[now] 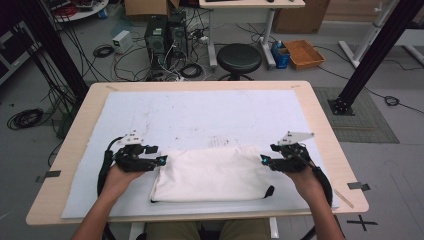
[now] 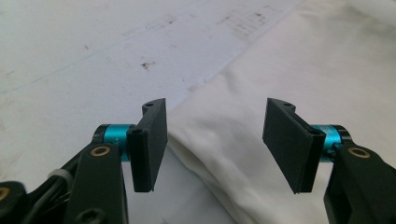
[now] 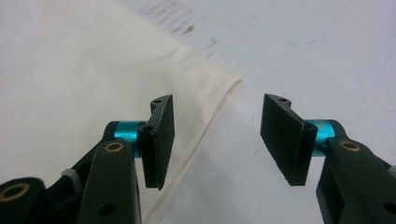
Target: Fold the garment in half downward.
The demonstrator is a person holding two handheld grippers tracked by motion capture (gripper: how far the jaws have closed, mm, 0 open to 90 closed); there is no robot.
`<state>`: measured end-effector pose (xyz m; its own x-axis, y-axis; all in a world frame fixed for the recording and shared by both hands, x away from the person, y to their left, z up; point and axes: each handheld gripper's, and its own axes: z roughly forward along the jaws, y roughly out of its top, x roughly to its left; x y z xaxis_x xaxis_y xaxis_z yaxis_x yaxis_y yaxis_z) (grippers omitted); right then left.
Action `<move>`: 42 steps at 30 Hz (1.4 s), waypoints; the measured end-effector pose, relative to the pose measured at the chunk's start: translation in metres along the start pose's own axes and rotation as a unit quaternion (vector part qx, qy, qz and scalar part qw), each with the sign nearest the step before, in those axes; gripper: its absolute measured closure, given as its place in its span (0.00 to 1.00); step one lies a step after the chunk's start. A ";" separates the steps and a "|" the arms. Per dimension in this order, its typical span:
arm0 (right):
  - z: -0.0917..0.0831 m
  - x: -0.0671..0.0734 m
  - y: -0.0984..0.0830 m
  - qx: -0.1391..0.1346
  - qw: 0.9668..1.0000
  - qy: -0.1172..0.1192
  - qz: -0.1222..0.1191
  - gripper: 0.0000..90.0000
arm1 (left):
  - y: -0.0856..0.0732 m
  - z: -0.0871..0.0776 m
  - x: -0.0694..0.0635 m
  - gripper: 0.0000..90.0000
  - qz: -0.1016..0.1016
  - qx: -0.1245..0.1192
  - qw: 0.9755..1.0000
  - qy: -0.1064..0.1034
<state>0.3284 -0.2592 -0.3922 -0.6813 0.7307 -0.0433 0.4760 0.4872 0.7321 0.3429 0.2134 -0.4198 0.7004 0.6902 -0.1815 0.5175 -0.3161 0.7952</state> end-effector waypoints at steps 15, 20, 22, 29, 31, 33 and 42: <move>0.077 -0.017 0.021 0.088 0.996 0.030 -0.004 0.97 | 0.006 0.026 0.023 0.95 -0.038 0.038 0.998 0.013; 0.075 -0.020 0.024 0.063 0.998 0.001 -0.009 0.98 | 0.006 0.029 0.027 0.96 -0.043 0.019 0.999 0.026; 0.076 -0.022 0.026 0.058 0.998 -0.005 -0.010 0.97 | 0.006 0.030 0.029 0.96 -0.045 0.011 0.999 0.028; 0.071 -0.024 0.020 0.039 0.999 -0.026 0.007 0.65 | 0.007 0.026 0.029 0.62 -0.048 -0.026 0.998 0.036; 0.064 -0.027 0.016 0.028 0.999 -0.025 0.018 0.53 | 0.008 0.018 0.027 0.46 -0.039 -0.041 0.997 0.043; 0.057 -0.030 0.011 0.021 0.999 -0.028 0.024 0.39 | 0.009 0.010 0.025 0.38 -0.027 -0.056 0.998 0.033; 0.023 -0.023 -0.007 0.033 0.998 0.053 -0.014 0.24 | 0.000 -0.012 0.014 0.29 0.048 -0.058 0.995 -0.060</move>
<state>0.3533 -0.2685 -0.4122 -0.7479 0.6637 0.0118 0.4894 0.5394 0.6852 0.3465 0.2308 -0.4156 0.8007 0.5760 -0.1645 0.3910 -0.2945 0.8720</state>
